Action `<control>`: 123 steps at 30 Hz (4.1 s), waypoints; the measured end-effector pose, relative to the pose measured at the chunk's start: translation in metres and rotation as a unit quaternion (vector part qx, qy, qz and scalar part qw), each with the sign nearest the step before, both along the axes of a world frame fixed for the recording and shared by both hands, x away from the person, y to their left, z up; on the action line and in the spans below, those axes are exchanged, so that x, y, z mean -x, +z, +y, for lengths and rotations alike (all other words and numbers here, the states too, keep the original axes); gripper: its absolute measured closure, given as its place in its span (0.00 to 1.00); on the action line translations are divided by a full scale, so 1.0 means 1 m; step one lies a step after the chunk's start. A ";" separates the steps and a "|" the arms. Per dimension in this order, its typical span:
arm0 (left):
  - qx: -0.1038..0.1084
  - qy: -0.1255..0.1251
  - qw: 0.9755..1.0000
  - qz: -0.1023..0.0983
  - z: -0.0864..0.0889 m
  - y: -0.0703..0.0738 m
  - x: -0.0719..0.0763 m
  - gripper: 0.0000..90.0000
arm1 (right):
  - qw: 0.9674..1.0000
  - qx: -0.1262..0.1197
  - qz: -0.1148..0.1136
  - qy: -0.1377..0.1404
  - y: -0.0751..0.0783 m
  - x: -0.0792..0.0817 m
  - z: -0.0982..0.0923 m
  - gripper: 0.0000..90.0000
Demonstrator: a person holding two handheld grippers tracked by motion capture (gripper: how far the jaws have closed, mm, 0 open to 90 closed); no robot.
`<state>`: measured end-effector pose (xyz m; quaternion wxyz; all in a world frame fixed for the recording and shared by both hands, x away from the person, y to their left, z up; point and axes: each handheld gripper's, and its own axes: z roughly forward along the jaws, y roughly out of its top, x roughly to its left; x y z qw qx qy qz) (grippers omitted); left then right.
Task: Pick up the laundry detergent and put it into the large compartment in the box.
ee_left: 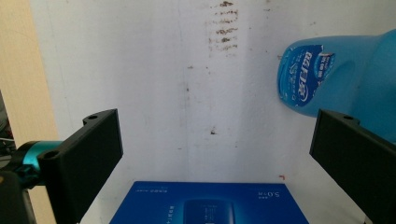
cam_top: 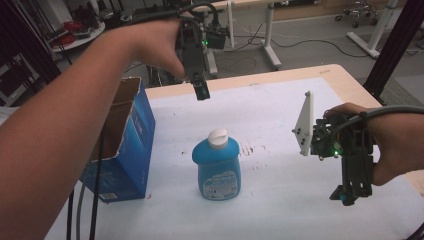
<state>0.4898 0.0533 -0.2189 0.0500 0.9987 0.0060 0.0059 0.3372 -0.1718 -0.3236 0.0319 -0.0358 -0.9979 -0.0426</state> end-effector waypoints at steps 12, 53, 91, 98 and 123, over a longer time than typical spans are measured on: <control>0.009 -0.006 1.000 -0.012 0.006 0.020 0.031 0.03 | 1.000 -0.007 -0.004 0.001 0.004 -0.004 0.000 0.02; 0.059 -0.020 0.998 0.017 0.012 -0.022 0.103 0.03 | 1.000 -0.007 -0.019 -0.013 0.012 -0.015 -0.004 0.02; 0.032 -0.025 0.999 0.033 -0.008 -0.072 0.112 0.03 | 1.000 -0.002 -0.015 -0.014 0.005 -0.015 0.000 0.02; 0.023 -0.028 0.999 0.031 -0.012 -0.077 0.113 0.03 | 1.000 -0.002 -0.014 -0.015 0.005 -0.015 -0.001 0.02; 0.018 -0.028 0.999 0.018 -0.015 -0.081 0.114 0.06 | 1.000 -0.001 -0.013 -0.020 0.004 -0.016 -0.001 0.02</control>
